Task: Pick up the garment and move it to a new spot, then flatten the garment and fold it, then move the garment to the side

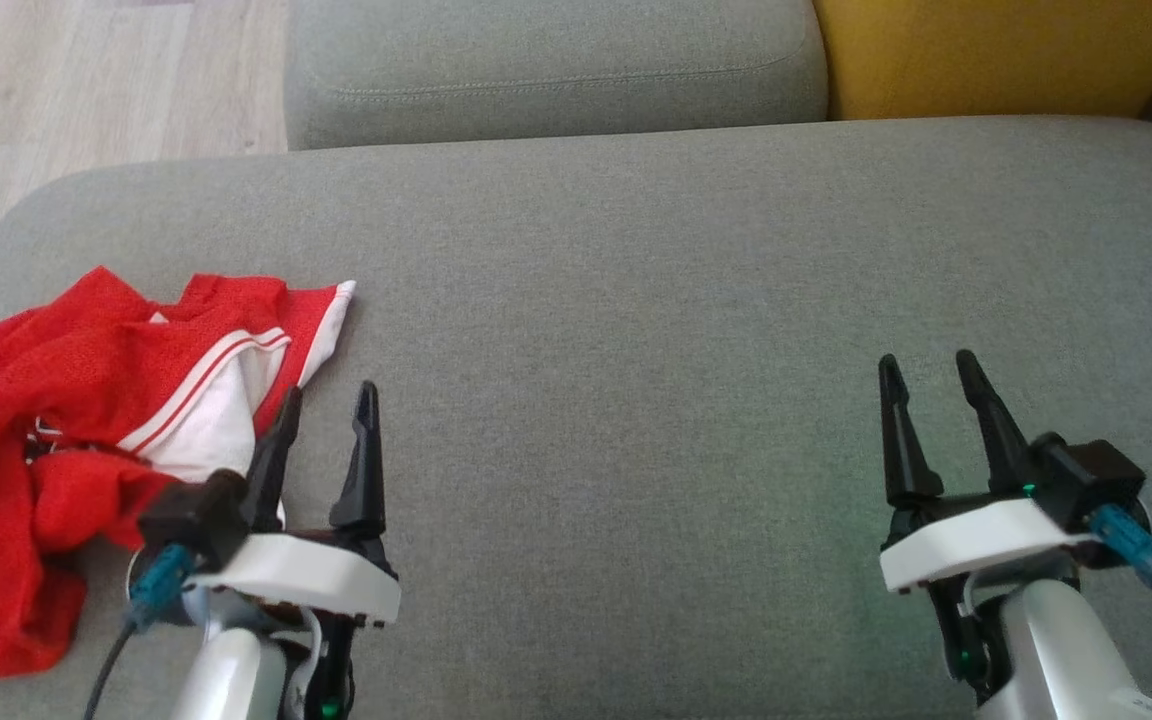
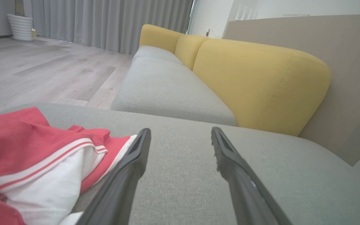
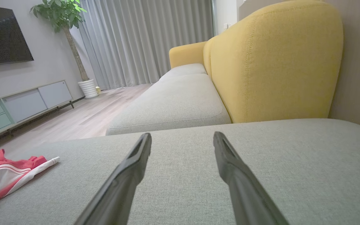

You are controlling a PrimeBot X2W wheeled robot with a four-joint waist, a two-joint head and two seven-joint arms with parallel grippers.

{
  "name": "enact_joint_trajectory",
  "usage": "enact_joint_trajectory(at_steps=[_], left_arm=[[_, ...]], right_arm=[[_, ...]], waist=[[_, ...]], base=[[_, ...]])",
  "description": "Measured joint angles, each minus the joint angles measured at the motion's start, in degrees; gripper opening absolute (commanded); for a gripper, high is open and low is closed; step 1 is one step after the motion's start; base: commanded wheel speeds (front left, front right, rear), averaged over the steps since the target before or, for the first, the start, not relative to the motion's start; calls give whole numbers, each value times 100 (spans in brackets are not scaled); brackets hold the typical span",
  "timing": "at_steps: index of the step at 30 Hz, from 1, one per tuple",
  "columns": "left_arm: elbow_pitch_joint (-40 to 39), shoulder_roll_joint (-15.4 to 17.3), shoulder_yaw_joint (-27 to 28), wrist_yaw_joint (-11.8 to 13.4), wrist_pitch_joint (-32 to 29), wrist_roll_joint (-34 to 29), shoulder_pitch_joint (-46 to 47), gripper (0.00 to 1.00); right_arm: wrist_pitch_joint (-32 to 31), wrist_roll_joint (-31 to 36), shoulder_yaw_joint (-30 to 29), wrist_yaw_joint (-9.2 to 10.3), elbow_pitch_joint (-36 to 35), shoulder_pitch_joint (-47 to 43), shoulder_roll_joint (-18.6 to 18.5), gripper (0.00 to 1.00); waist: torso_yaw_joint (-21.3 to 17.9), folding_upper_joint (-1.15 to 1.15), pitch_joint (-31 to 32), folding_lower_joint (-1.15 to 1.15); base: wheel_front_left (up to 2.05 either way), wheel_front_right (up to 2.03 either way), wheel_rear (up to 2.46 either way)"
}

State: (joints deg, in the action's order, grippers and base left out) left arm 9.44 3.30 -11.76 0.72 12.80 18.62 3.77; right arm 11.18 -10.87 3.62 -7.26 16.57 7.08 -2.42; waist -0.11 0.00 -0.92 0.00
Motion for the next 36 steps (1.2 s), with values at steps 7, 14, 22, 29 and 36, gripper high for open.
enact_joint_trajectory(at_steps=[7,14,22,29,36], left_arm=[[377,-40,47,-81,93,-303,1,100],[514,-49,59,-123,147,-448,13,100],[544,-55,-12,-77,147,-426,15,100],[554,-59,67,9,148,-392,90,100],[544,-63,164,36,148,-394,139,100]], right_arm=[[76,300,59,0,35,92,-2,100],[100,423,104,0,82,179,-8,100],[100,278,133,0,105,182,-12,100],[101,270,276,0,102,181,-15,100],[101,246,392,0,103,180,-19,100]], waist=[[-17,0,-5,0],[-32,0,-6,0],[-21,0,-14,0],[244,0,-43,0],[763,0,-36,0]], base=[[0,0,0],[0,0,0],[0,0,0],[0,0,0],[0,0,0]])
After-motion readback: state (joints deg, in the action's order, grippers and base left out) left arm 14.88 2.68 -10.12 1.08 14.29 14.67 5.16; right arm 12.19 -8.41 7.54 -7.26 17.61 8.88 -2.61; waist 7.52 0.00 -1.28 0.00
